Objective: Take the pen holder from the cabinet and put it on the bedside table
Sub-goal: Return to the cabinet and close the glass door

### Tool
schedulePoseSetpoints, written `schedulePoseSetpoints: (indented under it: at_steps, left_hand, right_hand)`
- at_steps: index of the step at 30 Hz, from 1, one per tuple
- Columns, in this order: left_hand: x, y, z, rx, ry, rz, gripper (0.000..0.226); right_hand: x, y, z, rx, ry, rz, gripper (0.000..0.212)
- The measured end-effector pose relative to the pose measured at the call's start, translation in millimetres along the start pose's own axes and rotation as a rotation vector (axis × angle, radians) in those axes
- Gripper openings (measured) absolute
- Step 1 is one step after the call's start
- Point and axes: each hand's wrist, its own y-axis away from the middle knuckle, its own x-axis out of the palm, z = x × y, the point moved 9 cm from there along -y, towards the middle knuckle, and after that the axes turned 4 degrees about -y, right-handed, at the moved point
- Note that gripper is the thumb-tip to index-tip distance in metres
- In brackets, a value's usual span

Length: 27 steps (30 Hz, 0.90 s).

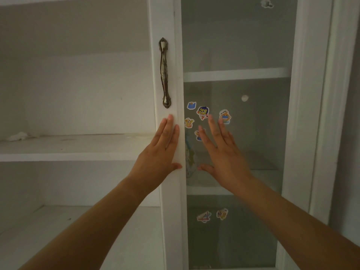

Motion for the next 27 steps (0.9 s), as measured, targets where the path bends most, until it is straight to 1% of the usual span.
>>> schedulePoseSetpoints:
  at_steps: [5, 8, 11, 15, 19, 27]
  left_hand:
    - [5.5, 1.8, -2.0, -0.013, -0.004, 0.022, 0.115]
    - [14.1, -5.9, -2.2, -0.018, 0.048, 0.071, 0.112]
    - [21.1, -10.4, -0.6, -0.017, 0.035, 0.094, 0.112]
    - [23.2, -8.3, 3.0, -0.013, 0.021, 0.04, 0.116]
    - [21.1, -8.5, 3.6, -0.019, 0.014, 0.023, 0.113]
    - [15.6, -7.4, 2.8, -0.018, -0.068, 0.086, 0.112]
  right_hand:
    - [-0.4, 0.8, 0.2, 0.0, -0.004, 0.012, 0.105]
    - [5.6, -6.0, -2.7, 0.025, 0.013, 0.024, 0.106]
    - [12.2, -10.1, -5.3, 0.033, 0.031, 0.041, 0.108]
    - [13.5, -9.4, -7.5, 0.029, 0.056, 0.028, 0.108]
    - [13.4, -8.4, -7.8, 0.032, 0.052, 0.027, 0.107]
    - [10.0, -6.4, -7.5, 0.032, 0.052, 0.015, 0.106]
